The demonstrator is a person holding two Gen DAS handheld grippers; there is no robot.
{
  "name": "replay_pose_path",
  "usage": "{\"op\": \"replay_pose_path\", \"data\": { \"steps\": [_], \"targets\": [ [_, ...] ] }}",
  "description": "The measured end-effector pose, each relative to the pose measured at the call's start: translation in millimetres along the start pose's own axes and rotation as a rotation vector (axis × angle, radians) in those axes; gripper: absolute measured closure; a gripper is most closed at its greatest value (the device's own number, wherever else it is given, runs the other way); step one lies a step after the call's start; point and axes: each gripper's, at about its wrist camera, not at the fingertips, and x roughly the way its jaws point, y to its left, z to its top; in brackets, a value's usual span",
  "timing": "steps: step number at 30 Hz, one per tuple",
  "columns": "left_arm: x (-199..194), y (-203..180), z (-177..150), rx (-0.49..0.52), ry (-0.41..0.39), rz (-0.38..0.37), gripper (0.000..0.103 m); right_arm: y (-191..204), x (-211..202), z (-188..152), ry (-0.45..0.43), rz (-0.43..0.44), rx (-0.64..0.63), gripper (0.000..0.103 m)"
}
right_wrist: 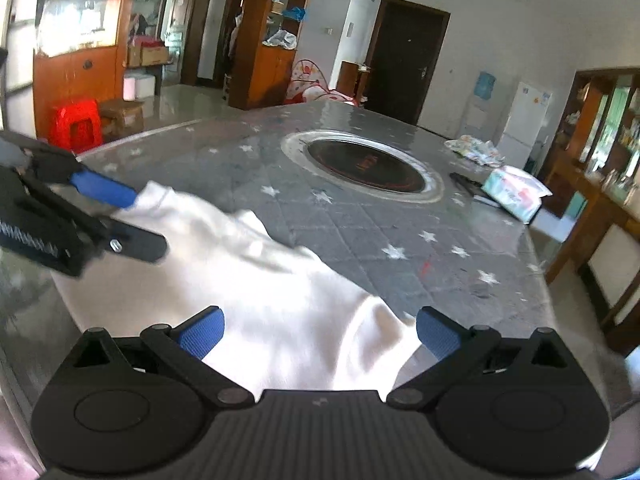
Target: Fold clothes
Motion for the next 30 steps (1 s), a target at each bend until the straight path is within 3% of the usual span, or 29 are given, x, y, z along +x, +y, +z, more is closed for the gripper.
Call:
{"op": "replay_pose_path", "data": {
  "steps": [11, 17, 20, 23, 27, 30],
  "targets": [
    [-3.4, 14.2, -19.6, -0.04, 0.048, 0.066, 0.025, -5.9, -28.2, -42.4, 0.082, -0.119, -0.041, 0.0],
    [-5.9, 21.3, -24.8, -0.057, 0.059, 0.095, 0.023, -20.5, -45.6, -44.0, 0.041, -0.156, 0.033, 0.0],
    [-3.9, 22.2, -27.6, -0.063, 0.067, 0.103, 0.021, -26.2, -38.2, -47.4, 0.064, -0.166, 0.06, 0.0],
    [-4.0, 23.0, -28.9, -0.07, 0.075, 0.105, 0.017, -24.5, -34.1, -51.4, 0.083, -0.159, 0.045, 0.0],
    [-7.9, 24.2, -25.3, -0.091, 0.076, 0.097, 0.009, -23.7, -42.5, -43.0, 0.03, -0.134, 0.039, 0.0],
    [-10.8, 24.7, -23.1, -0.102, 0.067, 0.093, 0.003, -22.3, -45.7, -32.0, -0.009, -0.061, 0.055, 0.0]
  ]
}}
